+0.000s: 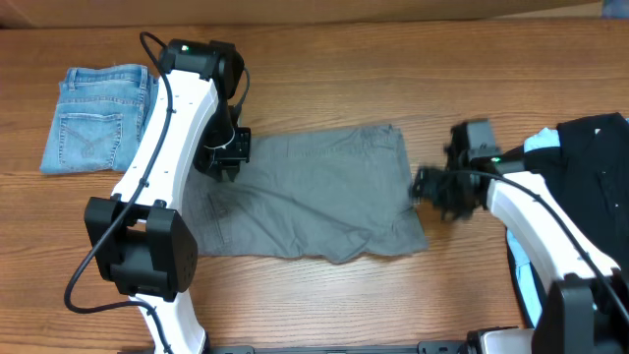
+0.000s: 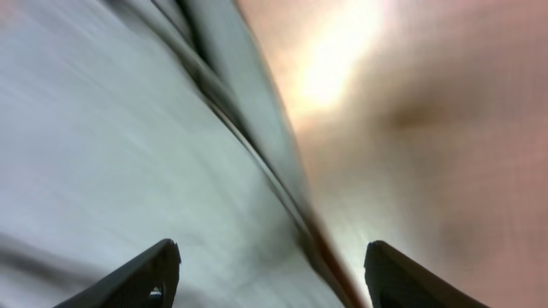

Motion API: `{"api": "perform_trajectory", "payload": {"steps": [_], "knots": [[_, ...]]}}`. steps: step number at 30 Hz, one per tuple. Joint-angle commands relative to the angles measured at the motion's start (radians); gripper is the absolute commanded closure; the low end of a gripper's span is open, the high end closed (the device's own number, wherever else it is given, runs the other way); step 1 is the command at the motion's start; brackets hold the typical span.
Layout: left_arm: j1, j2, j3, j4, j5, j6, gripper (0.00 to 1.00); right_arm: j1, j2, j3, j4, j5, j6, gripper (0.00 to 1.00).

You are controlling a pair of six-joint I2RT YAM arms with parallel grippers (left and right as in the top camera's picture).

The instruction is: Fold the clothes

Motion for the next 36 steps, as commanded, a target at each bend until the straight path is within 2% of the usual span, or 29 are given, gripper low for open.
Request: {"api": "perform_trajectory", "payload": {"steps": [1, 7, 11, 15, 20, 21, 24, 26, 29, 30, 32, 36], "knots": [[0.003, -0.076, -0.003, -0.005, 0.0, -0.03, 0.76, -0.002, -0.018, 0.037, 0.105, -0.042, -0.033, 0.31], [0.003, -0.132, -0.01, -0.005, 0.0, -0.044, 0.67, -0.001, 0.086, 0.037, 0.361, -0.15, -0.032, 0.34], [0.003, -0.138, -0.048, -0.005, 0.0, -0.06, 0.65, -0.001, 0.19, 0.037, 0.5, -0.254, -0.033, 0.36], [0.004, -0.138, -0.128, 0.026, 0.0, -0.068, 0.67, -0.001, 0.266, 0.037, 0.59, -0.327, -0.032, 0.43], [0.004, -0.138, -0.238, 0.137, 0.001, -0.082, 0.64, -0.001, 0.309, 0.037, 0.612, -0.315, -0.032, 0.43], [0.004, -0.138, -0.259, 0.159, 0.001, -0.082, 0.63, 0.0, 0.313, 0.037, 0.613, -0.318, -0.032, 0.46], [0.004, -0.138, -0.319, 0.213, 0.001, -0.082, 0.58, 0.0, 0.315, 0.037, 0.61, -0.317, -0.033, 0.63], [0.004, -0.138, -0.36, 0.243, 0.001, -0.082, 0.57, 0.0, 0.315, 0.037, 0.612, -0.317, -0.032, 0.66], [0.004, -0.138, -0.406, 0.268, 0.001, -0.082, 0.57, 0.0, 0.315, 0.037, 0.611, -0.313, -0.033, 0.67], [0.004, -0.138, -0.415, 0.273, 0.001, -0.082, 0.57, 0.0, 0.316, 0.037, 0.61, -0.305, -0.033, 0.64], [0.005, -0.138, -0.435, 0.283, 0.001, -0.082, 0.58, 0.001, 0.316, 0.035, 0.612, -0.269, -0.032, 0.46], [0.005, -0.138, -0.444, 0.291, 0.0, -0.082, 0.58, 0.005, 0.32, 0.035, 0.618, -0.246, -0.032, 0.51]]}}
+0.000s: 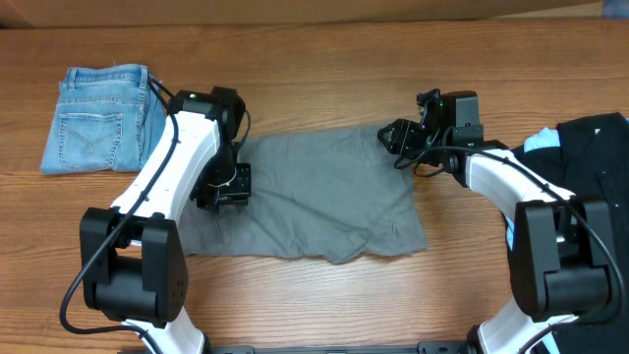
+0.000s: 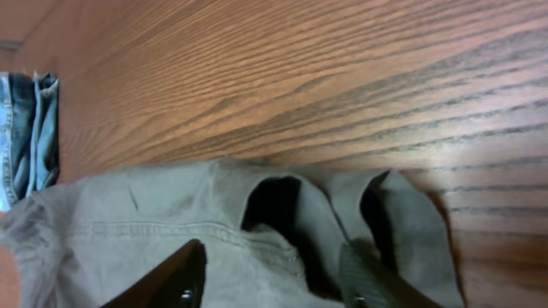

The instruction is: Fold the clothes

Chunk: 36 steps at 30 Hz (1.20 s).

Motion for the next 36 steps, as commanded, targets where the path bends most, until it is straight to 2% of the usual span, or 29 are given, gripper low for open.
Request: {"api": "perform_trajectory", "payload": {"steps": [1, 4, 7, 11, 13, 21, 29, 30, 31, 33, 34, 36], "knots": [[0.005, -0.007, -0.009, 0.006, 0.0, -0.01, 0.58, 0.008, 0.018, 0.007, 0.012, 0.023, -0.003, 0.55], [0.005, -0.007, -0.009, 0.018, 0.0, -0.01, 0.57, 0.018, 0.025, 0.007, 0.012, 0.023, -0.002, 0.64], [0.006, -0.007, -0.009, 0.031, -0.001, -0.011, 0.56, 0.022, 0.027, 0.007, 0.011, 0.019, -0.002, 0.68], [0.01, -0.007, -0.01, 0.04, -0.012, -0.01, 0.53, 0.024, 0.027, 0.008, 0.046, 0.019, 0.002, 0.91], [0.01, -0.007, -0.01, 0.043, -0.029, -0.01, 0.52, 0.014, 0.027, 0.013, 0.076, 0.018, 0.025, 0.96], [0.01, -0.007, -0.047, 0.086, -0.032, -0.01, 0.51, -0.099, 0.023, 0.094, 0.013, -0.106, 0.088, 0.96], [0.01, -0.006, -0.191, 0.276, -0.032, -0.01, 0.46, -0.146, 0.019, 0.106, -0.041, -0.079, 0.079, 0.96], [0.01, -0.006, -0.203, 0.302, -0.033, -0.01, 0.46, -0.142, 0.019, 0.105, -0.045, -0.06, 0.08, 0.92], [0.01, -0.006, -0.212, 0.326, -0.033, -0.01, 0.46, -0.138, 0.019, 0.105, -0.048, -0.033, 0.079, 0.8], [0.01, -0.006, -0.222, 0.356, -0.029, -0.01, 0.48, -0.135, 0.019, 0.105, -0.058, 0.011, 0.079, 0.36], [0.01, -0.006, -0.221, 0.364, -0.026, -0.01, 0.48, -0.135, 0.019, 0.105, -0.068, 0.024, 0.078, 0.33], [0.01, -0.006, -0.218, 0.367, -0.026, -0.009, 0.5, -0.147, 0.014, 0.107, -0.103, 0.018, 0.049, 0.37]]}}
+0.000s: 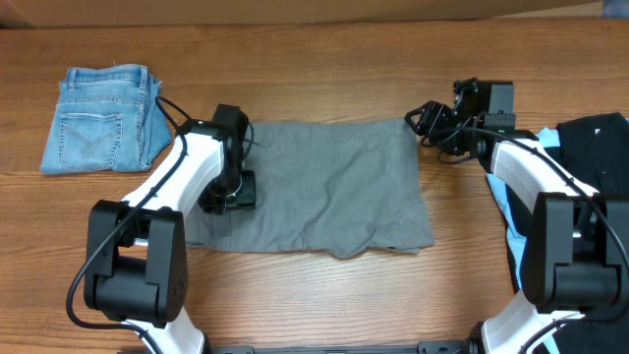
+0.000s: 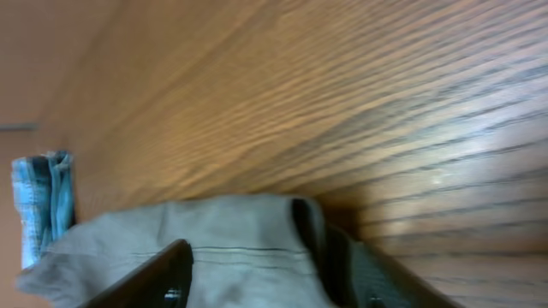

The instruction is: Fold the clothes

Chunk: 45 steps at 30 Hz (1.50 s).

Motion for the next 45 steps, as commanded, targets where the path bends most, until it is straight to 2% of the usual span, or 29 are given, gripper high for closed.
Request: {"api": "perform_trajectory", "payload": {"steps": [1, 4, 7, 9, 13, 15, 18, 21, 24, 26, 29, 30, 33, 35, 40, 45], "knots": [[0.01, -0.006, -0.005, 0.004, -0.006, -0.002, 0.51, -0.016, -0.014, 0.026, -0.047, 0.039, -0.031, 0.4], [0.011, -0.007, 0.005, -0.012, -0.006, 0.014, 0.53, -0.026, -0.056, 0.038, -0.159, -0.033, -0.127, 0.48], [0.011, -0.007, 0.02, -0.032, -0.006, 0.017, 0.54, -0.019, -0.121, 0.044, -0.316, -0.048, -0.204, 0.5], [0.011, -0.007, 0.027, -0.04, -0.007, 0.017, 0.56, -0.006, -0.165, 0.044, -0.444, -0.042, -0.202, 0.5], [0.02, -0.007, 0.029, -0.04, -0.024, 0.018, 0.58, -0.001, -0.192, 0.043, -0.691, 0.065, -0.191, 0.48], [0.031, -0.007, 0.029, -0.05, -0.061, 0.035, 0.56, -0.002, -0.189, 0.019, -0.764, 0.135, -0.191, 0.4], [0.046, -0.007, 0.029, -0.094, -0.107, 0.039, 0.5, -0.002, -0.189, -0.045, -0.771, 0.178, -0.191, 0.27], [0.067, -0.007, 0.029, -0.13, -0.098, 0.039, 0.51, -0.003, -0.189, -0.127, -0.713, 0.177, -0.191, 0.25], [0.103, -0.008, 0.035, -0.161, -0.051, 0.032, 0.59, -0.003, -0.189, -0.189, -0.621, 0.178, -0.192, 0.26], [0.137, -0.013, 0.05, -0.182, -0.011, 0.035, 0.59, -0.003, -0.189, -0.214, -0.574, 0.169, -0.192, 0.26], [0.188, -0.032, 0.079, -0.208, 0.027, 0.046, 0.57, -0.003, -0.189, -0.222, -0.557, 0.095, -0.241, 0.34], [0.204, -0.041, 0.089, -0.216, 0.038, 0.055, 0.55, -0.003, -0.189, -0.222, -0.558, 0.049, -0.275, 0.43], [0.25, -0.071, 0.114, -0.246, 0.046, 0.078, 0.52, -0.002, -0.189, -0.222, -0.588, -0.053, -0.334, 0.59], [0.275, -0.09, 0.117, -0.265, 0.046, 0.083, 0.5, -0.002, -0.189, -0.222, -0.618, -0.053, -0.334, 0.69], [0.309, -0.105, 0.117, -0.303, 0.047, 0.104, 0.48, -0.003, -0.19, -0.222, -0.651, -0.053, -0.334, 0.83], [0.31, -0.105, 0.115, -0.302, 0.066, 0.13, 0.46, -0.003, -0.203, -0.219, -0.652, -0.026, -0.341, 0.87]]}}
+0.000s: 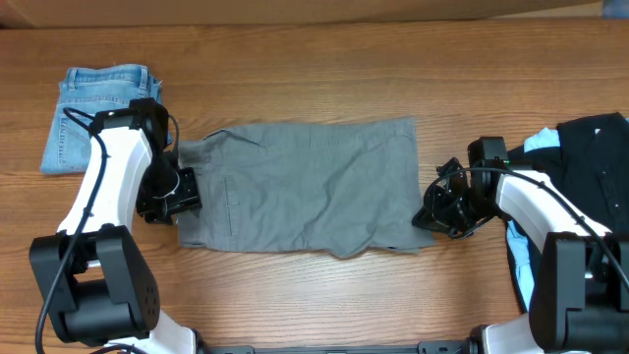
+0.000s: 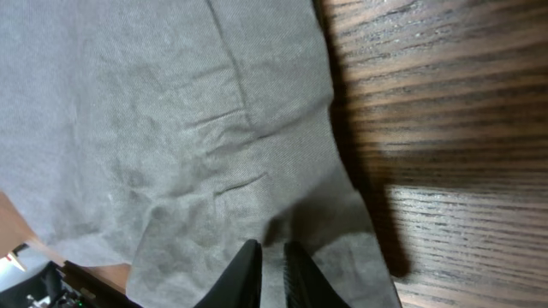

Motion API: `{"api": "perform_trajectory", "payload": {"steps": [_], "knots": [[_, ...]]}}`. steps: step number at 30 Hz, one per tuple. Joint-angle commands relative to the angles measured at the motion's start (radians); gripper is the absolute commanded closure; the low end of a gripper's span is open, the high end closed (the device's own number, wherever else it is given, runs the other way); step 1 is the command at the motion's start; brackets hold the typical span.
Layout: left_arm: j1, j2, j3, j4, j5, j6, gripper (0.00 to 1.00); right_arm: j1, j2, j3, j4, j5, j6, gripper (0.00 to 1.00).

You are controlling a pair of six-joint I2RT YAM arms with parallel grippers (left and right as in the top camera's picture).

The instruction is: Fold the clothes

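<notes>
A grey garment [image 1: 305,182] lies spread flat in the middle of the wooden table [image 1: 314,59]. My left gripper [image 1: 177,200] sits at its left edge, low on that side; its jaws are hidden under the wrist. At the garment's lower right corner is my right gripper [image 1: 429,218]. In the right wrist view the right gripper [image 2: 272,257] has its fingers pressed nearly together on a raised fold of the grey cloth [image 2: 171,128].
Folded blue jeans [image 1: 98,128] lie at the far left of the table. A heap of dark clothes [image 1: 590,167] with a light blue piece [image 1: 539,143] sits at the right edge, behind my right arm.
My right gripper has gone from the garment's top right corner to its lower right corner and is shut there. The left gripper moved from over the cloth to its left edge, which now reaches further left.
At first the garment lay crumpled, my left gripper at its upper left and the open right gripper by its right edge. Then the right gripper was at the top right corner, which later lay further right. Now the garment lies wider and flatter.
</notes>
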Motion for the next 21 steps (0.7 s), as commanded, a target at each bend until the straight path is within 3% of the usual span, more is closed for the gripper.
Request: {"api": "perform_trajectory", "payload": {"steps": [1, 5, 8, 16, 21], "knots": [[0.003, -0.019, 0.017, -0.001, 0.049, 0.063, 0.44, -0.002, -0.026, -0.001, 0.003, 0.022, -0.015, 0.82], [0.003, -0.019, 0.001, 0.006, 0.059, 0.097, 0.42, -0.002, -0.035, -0.001, 0.002, 0.092, 0.033, 0.45], [0.003, -0.019, -0.05, 0.056, 0.078, 0.135, 0.41, -0.002, -0.035, -0.002, 0.002, 0.154, 0.097, 0.35], [0.005, -0.019, -0.086, 0.116, 0.045, 0.104, 0.48, -0.01, -0.035, -0.002, 0.018, 0.108, 0.105, 0.3], [0.005, -0.019, -0.069, 0.13, -0.03, 0.029, 0.44, -0.01, -0.035, -0.002, 0.018, 0.108, 0.1, 0.25]]}}
